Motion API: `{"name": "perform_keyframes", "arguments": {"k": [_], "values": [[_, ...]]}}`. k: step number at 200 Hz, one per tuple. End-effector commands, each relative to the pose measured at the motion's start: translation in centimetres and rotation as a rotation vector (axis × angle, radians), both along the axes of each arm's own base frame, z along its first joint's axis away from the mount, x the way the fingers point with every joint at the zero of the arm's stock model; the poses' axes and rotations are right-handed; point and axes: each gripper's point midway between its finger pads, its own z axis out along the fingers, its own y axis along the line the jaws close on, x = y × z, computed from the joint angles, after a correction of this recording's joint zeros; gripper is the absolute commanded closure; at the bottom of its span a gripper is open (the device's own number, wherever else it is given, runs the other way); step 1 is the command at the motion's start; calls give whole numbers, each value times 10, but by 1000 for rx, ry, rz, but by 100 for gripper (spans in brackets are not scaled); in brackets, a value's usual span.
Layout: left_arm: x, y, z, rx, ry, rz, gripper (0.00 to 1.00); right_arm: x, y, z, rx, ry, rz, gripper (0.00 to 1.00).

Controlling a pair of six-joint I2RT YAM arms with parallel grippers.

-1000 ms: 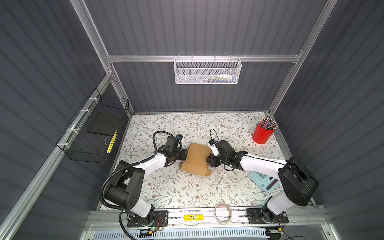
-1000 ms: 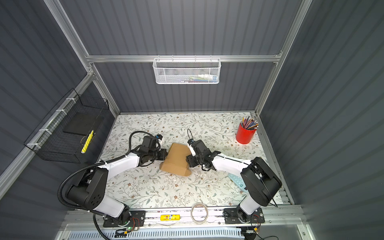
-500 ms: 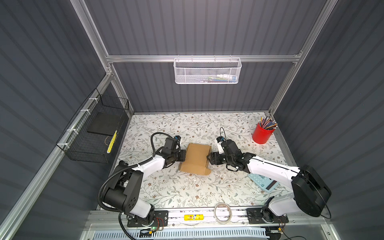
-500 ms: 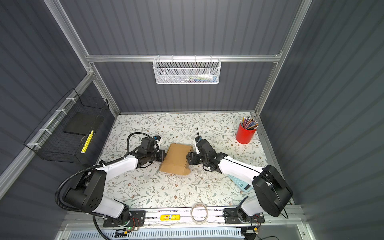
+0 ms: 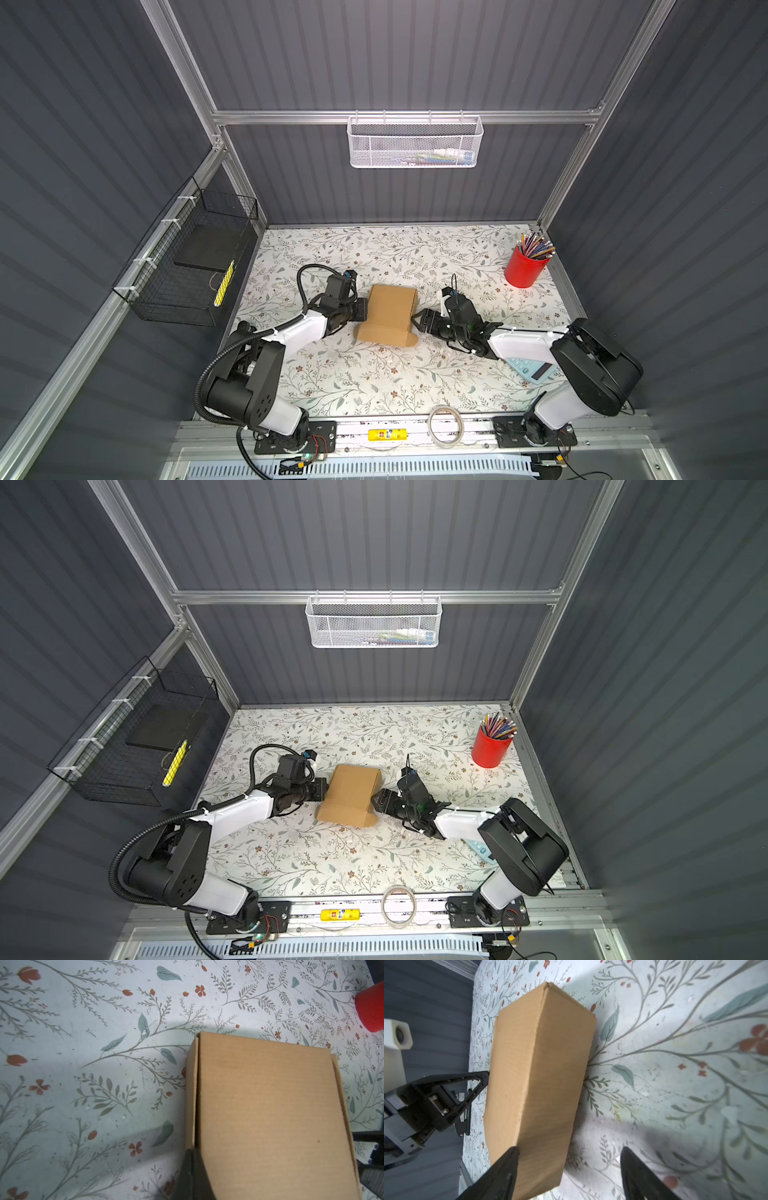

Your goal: Fold the paper box

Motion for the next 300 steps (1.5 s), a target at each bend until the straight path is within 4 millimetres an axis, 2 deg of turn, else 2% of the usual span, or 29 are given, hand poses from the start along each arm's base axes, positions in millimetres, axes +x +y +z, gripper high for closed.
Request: {"name": "perform_keyframes", "arguments": {"k": [1, 37, 121, 198, 300], "values": [[-13, -9, -2, -32, 36, -37, 99, 7, 22, 22, 178, -38, 9, 23], [-14, -8, -2, -29, 39, -38, 99, 9, 27, 14, 210, -19, 2, 25], [-14, -8, -4, -29, 42, -38, 100, 9, 22, 17, 209, -31, -15, 24], [-17, -2, -7, -27, 41, -22, 100, 8, 21, 5, 172, 6, -24, 23], [-17, -3, -11, -48, 52, -21, 100, 16, 37, 4, 199, 14, 0, 23]]}}
